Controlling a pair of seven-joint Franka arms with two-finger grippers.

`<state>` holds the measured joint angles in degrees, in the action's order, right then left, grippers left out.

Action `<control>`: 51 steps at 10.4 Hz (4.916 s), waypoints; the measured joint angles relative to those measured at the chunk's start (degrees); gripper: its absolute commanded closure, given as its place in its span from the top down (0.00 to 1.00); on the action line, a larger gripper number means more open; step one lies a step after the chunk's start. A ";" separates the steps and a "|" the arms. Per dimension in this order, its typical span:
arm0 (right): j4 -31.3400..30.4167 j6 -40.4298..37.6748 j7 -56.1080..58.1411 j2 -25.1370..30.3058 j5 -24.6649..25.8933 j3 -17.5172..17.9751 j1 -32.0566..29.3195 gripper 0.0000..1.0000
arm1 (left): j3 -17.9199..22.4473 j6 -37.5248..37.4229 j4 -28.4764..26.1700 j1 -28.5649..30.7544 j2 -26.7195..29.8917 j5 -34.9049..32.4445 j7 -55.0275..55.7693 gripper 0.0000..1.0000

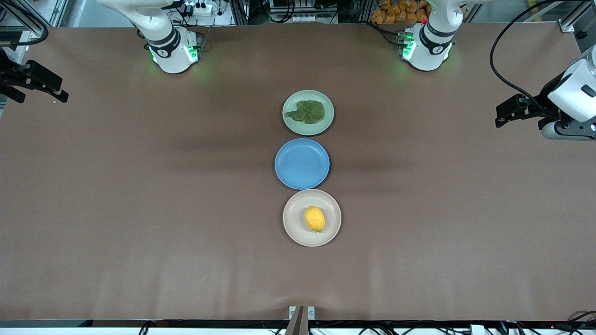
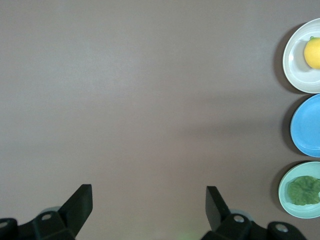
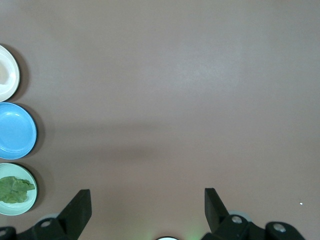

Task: Pick lemon and lettuce from plates
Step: 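Reach the left gripper toward the lemon while the right gripper reaches the lettuce, then lower the left gripper onto the lemon while the right gripper lowers to lettuce, then close the left gripper on the lemon while the right gripper grasps lettuce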

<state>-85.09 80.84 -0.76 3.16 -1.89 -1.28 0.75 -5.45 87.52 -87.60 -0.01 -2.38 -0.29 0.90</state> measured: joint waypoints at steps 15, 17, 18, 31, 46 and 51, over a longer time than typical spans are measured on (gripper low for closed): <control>-0.01 -0.18 -8.08 -0.42 -0.02 0.95 4.41 1.00 | -0.64 9.23 0.08 -8.19 -11.30 1.76 0.00 1.00; -0.01 -0.19 -12.41 -0.76 -0.02 1.01 7.52 1.00 | -0.69 13.00 0.09 -9.72 -13.75 2.51 0.00 1.00; -0.03 -0.23 -13.60 -1.02 -0.02 1.07 9.36 1.00 | -0.69 15.45 0.10 -10.71 -15.18 2.57 0.00 1.00; -18.41 22.55 -39.14 -6.75 -0.32 1.66 43.04 1.00 | -0.87 49.24 4.73 -25.80 -36.42 5.58 19.23 1.00; -22.68 50.96 -61.74 -27.92 -0.19 1.49 56.95 1.00 | -0.41 61.19 12.41 -30.54 -52.12 5.60 33.52 1.00; -29.08 60.68 -63.95 -28.99 -0.19 1.48 58.29 1.00 | 0.21 64.55 12.52 -30.87 -54.27 5.60 33.52 1.00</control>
<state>-114.17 141.52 -64.71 -25.84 -2.07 0.21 59.03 -5.24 152.07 -75.08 -30.88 -56.65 5.32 34.42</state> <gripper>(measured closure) 0.000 0.000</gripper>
